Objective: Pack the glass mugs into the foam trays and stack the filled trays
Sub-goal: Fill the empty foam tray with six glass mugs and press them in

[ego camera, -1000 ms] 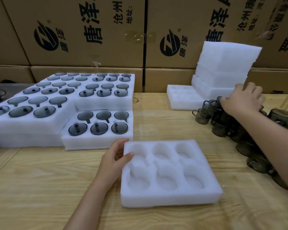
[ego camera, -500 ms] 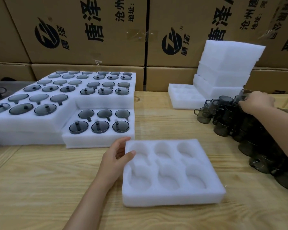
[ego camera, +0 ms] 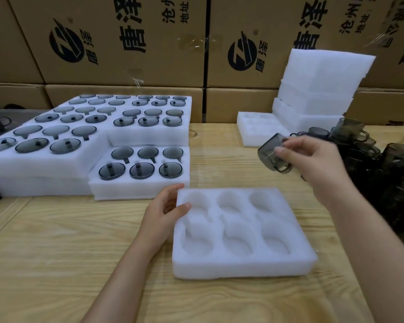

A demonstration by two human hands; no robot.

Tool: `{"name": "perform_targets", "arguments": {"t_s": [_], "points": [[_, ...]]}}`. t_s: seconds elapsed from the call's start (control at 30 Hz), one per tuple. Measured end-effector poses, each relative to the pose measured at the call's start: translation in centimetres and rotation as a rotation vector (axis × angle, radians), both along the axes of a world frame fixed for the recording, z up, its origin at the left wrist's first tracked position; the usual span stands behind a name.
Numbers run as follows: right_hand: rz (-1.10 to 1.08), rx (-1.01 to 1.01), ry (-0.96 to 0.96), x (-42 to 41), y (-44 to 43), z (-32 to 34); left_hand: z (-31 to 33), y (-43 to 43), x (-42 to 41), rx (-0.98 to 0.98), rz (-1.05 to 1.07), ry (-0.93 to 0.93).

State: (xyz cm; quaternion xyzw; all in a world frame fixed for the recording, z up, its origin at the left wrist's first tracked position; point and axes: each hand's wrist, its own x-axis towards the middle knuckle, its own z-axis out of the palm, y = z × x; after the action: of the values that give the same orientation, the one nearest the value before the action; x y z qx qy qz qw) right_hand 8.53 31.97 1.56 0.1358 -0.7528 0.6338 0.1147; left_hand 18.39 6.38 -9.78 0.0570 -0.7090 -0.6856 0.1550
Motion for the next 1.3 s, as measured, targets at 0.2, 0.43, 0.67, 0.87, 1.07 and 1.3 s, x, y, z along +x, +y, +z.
{"name": "perform_targets", "arguments": {"t_s": [0.2, 0.43, 0.67, 0.87, 1.07, 1.3], "points": [[0.150, -0.060, 0.042, 1.5, 0.5, -3.0, 3.4, 1.2, 1.9, -0.313, 0.168, 0.166], [0.264, -0.194, 0.158, 3.3, 0.6, -4.6, 8.7, 7.7, -1.0, -0.571, -0.280, 0.186], [0.308, -0.173, 0.154, 3.0, 1.5, -5.3, 7.2, 10.0, -3.3, -0.606, -0.292, 0.121], [0.315, -0.022, 0.058, 2.2, 1.6, -6.8, 5.9, 10.2, -3.5, -0.717, -0.282, 0.003], [0.260, 0.323, 0.121, 1.9, 1.4, -7.4, 5.5, 10.3, -3.8, -0.770, -0.251, -0.047], [0.324, 0.836, 0.087, 2.0, 2.0, -6.9, 5.1, 10.4, -4.0, -0.819, -0.182, -0.057]]}}
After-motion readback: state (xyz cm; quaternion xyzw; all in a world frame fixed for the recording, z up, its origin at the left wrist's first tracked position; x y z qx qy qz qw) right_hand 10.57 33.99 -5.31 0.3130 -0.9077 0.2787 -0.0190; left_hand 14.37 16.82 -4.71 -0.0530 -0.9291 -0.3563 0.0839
